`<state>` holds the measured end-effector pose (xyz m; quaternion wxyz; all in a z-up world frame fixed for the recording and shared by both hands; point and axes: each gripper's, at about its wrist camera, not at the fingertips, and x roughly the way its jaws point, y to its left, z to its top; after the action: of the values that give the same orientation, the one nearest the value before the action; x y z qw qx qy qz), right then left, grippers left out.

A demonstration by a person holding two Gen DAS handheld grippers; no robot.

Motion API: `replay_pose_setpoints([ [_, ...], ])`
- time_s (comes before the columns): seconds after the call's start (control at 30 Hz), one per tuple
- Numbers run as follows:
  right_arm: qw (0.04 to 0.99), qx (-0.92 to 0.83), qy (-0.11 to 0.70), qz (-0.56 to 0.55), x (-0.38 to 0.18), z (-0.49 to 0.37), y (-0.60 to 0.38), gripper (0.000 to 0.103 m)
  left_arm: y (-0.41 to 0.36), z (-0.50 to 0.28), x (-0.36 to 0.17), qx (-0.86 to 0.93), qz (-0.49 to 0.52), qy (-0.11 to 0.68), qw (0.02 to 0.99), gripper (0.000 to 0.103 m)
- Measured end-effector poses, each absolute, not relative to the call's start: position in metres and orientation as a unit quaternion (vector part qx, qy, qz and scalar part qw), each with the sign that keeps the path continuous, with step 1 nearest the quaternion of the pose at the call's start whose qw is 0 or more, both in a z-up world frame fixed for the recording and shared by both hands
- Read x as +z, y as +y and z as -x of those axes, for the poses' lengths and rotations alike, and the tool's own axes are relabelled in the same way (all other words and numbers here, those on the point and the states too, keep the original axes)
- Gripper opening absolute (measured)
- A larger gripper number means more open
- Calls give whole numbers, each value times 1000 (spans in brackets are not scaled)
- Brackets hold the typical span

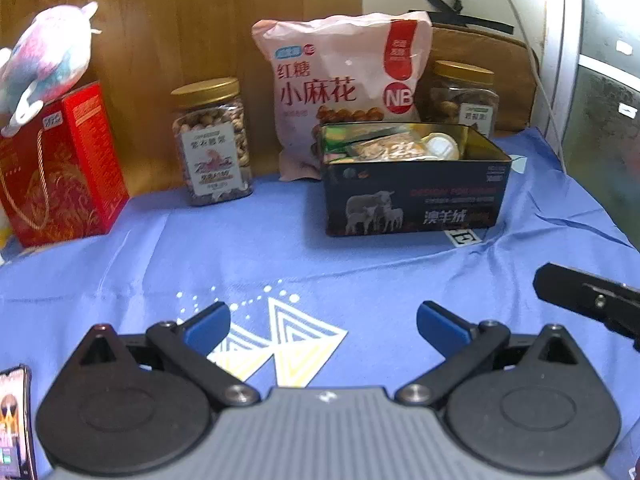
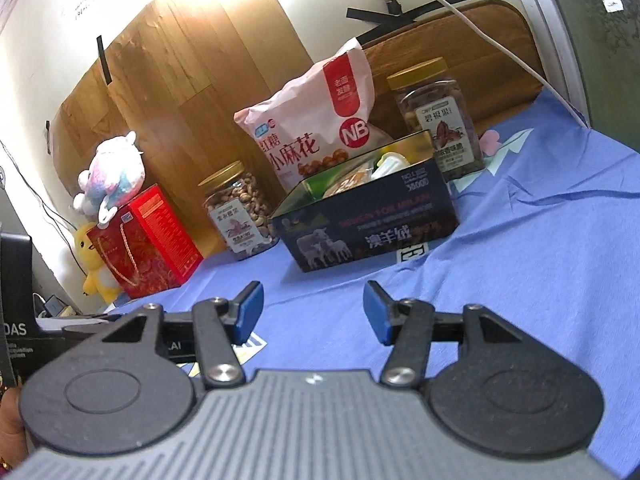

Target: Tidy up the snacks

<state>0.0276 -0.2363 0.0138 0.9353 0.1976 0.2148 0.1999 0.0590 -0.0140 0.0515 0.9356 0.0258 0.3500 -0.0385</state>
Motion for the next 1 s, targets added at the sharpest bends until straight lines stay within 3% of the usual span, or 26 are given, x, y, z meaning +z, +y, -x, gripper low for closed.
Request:
replay_pose_setpoints([
  [0.43, 936, 193, 223, -192, 12, -27, -229, 66, -3, -61, 44, -21, -23, 357, 933, 103],
  [0.57, 935, 188, 227, -199, 10, -28, -231, 76, -5, -58, 44, -25, -26, 356, 934, 103],
  [1.0, 931, 186, 235, -207, 8, -30, -233, 81, -8, -55, 46, -33, -30, 343, 938, 103],
])
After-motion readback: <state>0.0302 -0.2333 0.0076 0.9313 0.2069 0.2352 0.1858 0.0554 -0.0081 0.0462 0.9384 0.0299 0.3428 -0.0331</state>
